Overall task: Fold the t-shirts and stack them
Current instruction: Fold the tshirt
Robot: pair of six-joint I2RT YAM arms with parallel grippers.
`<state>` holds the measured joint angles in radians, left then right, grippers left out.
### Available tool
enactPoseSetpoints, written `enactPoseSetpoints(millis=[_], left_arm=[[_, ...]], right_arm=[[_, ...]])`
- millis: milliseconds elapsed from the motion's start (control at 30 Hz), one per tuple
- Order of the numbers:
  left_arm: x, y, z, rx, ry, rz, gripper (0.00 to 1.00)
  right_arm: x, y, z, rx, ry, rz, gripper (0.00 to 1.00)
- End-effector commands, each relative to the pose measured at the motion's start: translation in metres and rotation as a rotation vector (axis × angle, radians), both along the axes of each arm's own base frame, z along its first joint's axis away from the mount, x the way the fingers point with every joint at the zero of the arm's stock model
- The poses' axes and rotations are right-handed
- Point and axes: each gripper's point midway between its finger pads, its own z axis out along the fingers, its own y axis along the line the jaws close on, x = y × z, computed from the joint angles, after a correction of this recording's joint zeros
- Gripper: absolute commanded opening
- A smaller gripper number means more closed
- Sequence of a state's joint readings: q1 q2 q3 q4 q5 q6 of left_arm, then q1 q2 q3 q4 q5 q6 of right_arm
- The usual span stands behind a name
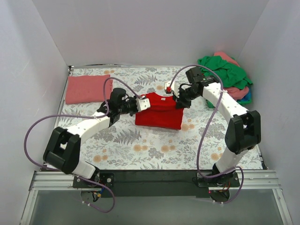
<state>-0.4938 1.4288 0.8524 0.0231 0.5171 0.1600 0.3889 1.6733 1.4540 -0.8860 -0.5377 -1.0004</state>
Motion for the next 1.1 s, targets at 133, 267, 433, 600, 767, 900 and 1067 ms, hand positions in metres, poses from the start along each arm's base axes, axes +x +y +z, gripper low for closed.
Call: enactPoseSetpoints(millis=[133,267,433,600,767,900,1067], left_arm=[[0.077,-0.015,0.023,-0.082,-0.154,0.028,0.00],[0.100,-0.022,0.015,-0.089,-0.169,0.039,0.00],[0.128,-0.022,0.007,-0.104,-0.205,0.106,0.00],[0.136,-0.023,-0.012,-0.104,-0.183,0.125,0.00],[0.146,-0.025,-0.024,-0.110,-0.169,0.142,0.00],[0.158,-0.028,-0.029,-0.128,-0.156,0.165,0.00],[0.200,-0.022,-0.009,-0.253,-0.115,0.403,0.51]], right_arm=[[0.080,-0.004,0.010,0.014,-0.051,-0.175,0.01],[0.103,-0.007,0.010,0.017,-0.057,-0.227,0.01],[0.118,-0.010,0.002,0.014,-0.059,-0.269,0.01],[0.128,-0.010,-0.014,-0.003,-0.036,-0.299,0.01],[0.134,-0.012,-0.024,-0.020,-0.024,-0.333,0.01],[0.139,-0.017,-0.031,-0.041,-0.025,-0.381,0.01],[0.165,-0.030,-0.038,-0.050,-0.094,-0.588,0.45]])
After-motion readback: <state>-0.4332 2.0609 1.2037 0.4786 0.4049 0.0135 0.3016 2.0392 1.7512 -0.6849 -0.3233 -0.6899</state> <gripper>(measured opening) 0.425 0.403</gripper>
